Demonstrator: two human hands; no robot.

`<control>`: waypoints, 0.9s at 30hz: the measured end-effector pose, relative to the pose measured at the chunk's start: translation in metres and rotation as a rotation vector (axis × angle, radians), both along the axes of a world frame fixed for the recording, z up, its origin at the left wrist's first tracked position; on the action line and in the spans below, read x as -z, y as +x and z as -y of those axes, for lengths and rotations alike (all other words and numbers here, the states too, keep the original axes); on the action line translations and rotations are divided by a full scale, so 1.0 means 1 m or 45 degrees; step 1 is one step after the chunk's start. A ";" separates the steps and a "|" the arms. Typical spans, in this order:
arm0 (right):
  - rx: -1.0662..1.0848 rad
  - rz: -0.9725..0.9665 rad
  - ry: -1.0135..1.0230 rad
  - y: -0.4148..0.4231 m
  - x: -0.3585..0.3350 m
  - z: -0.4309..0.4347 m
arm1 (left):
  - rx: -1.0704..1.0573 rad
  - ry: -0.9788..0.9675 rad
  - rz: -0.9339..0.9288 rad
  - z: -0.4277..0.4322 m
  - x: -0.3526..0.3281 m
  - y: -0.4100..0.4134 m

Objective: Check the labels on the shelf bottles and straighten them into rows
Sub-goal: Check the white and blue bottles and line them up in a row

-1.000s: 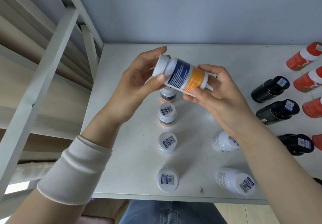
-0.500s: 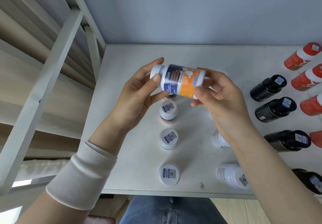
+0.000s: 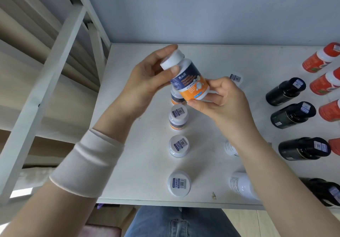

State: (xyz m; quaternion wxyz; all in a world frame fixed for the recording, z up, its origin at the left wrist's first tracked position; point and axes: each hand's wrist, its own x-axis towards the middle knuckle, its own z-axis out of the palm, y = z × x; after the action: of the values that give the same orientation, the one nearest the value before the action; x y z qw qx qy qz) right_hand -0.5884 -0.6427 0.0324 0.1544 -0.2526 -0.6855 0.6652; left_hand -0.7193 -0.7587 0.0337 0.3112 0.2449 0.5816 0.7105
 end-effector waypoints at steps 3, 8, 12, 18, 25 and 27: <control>-0.020 0.046 0.080 -0.007 0.006 -0.010 | 0.078 -0.173 -0.359 -0.005 -0.011 -0.009; 0.075 0.208 0.532 -0.024 0.008 -0.035 | 0.012 -0.410 -0.877 -0.026 -0.016 -0.030; -0.006 0.314 0.885 -0.035 0.012 -0.053 | 0.009 -0.571 -1.005 -0.047 0.002 -0.050; -0.300 0.640 1.251 -0.053 0.016 -0.062 | 0.072 -0.815 -1.028 -0.066 0.039 -0.067; -0.410 0.756 1.366 -0.059 0.022 -0.065 | 0.079 -0.937 -1.031 -0.068 0.063 -0.070; -0.426 0.793 1.351 -0.059 0.022 -0.065 | 0.092 -0.945 -1.029 -0.068 0.062 -0.069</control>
State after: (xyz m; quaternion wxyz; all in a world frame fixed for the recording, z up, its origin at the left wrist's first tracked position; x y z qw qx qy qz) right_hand -0.6477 -0.5782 0.0100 -0.0538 -0.2129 -0.9646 0.1458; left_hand -0.7881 -0.6903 -0.0286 0.1526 0.3918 0.8577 0.2959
